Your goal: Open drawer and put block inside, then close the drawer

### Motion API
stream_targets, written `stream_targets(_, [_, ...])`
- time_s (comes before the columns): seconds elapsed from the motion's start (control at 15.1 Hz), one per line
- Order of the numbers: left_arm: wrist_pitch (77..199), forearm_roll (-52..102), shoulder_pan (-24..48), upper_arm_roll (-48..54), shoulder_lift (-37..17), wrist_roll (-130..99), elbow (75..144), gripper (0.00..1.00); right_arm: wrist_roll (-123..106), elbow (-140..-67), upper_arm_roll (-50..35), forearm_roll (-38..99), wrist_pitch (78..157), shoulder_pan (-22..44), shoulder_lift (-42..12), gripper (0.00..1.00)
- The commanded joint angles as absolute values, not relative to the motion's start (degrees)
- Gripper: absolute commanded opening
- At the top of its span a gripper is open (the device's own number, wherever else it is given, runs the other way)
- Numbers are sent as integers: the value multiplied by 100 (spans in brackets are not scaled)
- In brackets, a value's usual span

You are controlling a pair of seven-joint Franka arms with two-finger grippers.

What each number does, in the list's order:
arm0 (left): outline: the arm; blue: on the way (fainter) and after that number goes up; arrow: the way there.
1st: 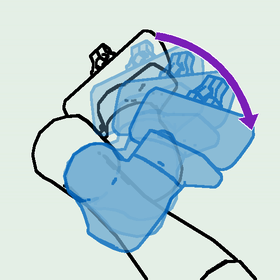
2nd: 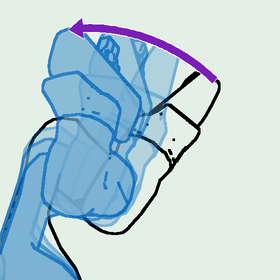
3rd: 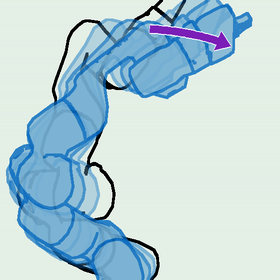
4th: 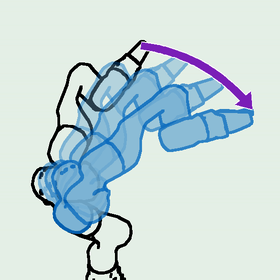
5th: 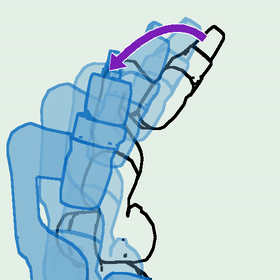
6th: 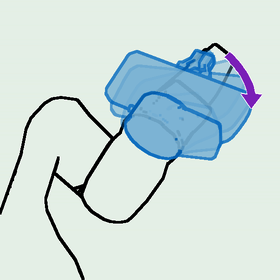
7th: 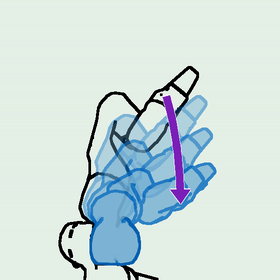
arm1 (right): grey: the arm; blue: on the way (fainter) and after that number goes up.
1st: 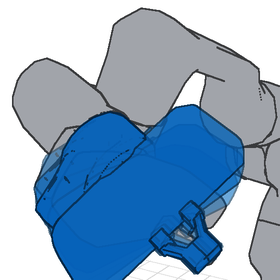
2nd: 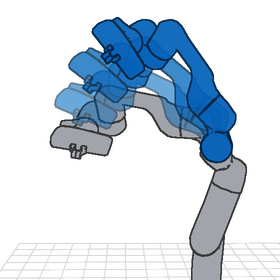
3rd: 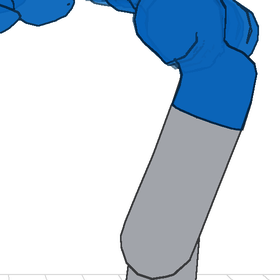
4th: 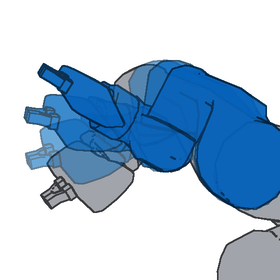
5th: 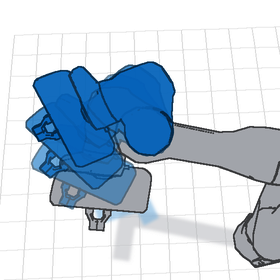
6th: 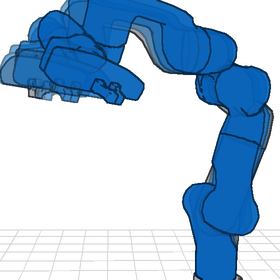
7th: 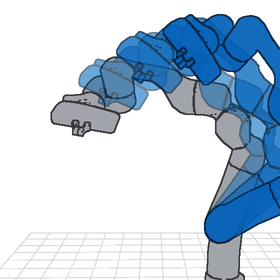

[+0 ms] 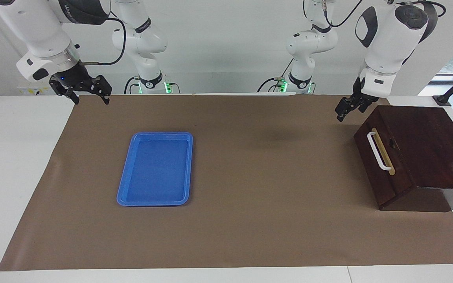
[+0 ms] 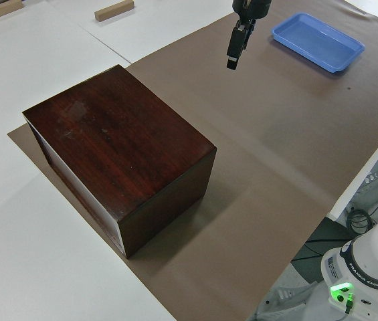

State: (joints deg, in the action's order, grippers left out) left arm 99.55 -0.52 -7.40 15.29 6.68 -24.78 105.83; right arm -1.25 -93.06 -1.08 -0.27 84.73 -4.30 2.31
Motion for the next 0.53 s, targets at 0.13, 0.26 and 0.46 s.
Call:
stream_targets(0.13, [9835, 9, -720, 1450, 633, -1885, 10336, 100, -255, -9404, -141, -88, 8429, -466, 334, 100])
stream_targets(0.26, [9835, 9, -773, 1398, 642, -630, 10397, 100, -255, -9404, -141, -88, 8429, -466, 334, 100])
stream_targets(0.46, [9800, 78, -1089, 1397, 589, 254, 10406, 100, -255, -9404, -141, -88, 8429, -466, 334, 100])
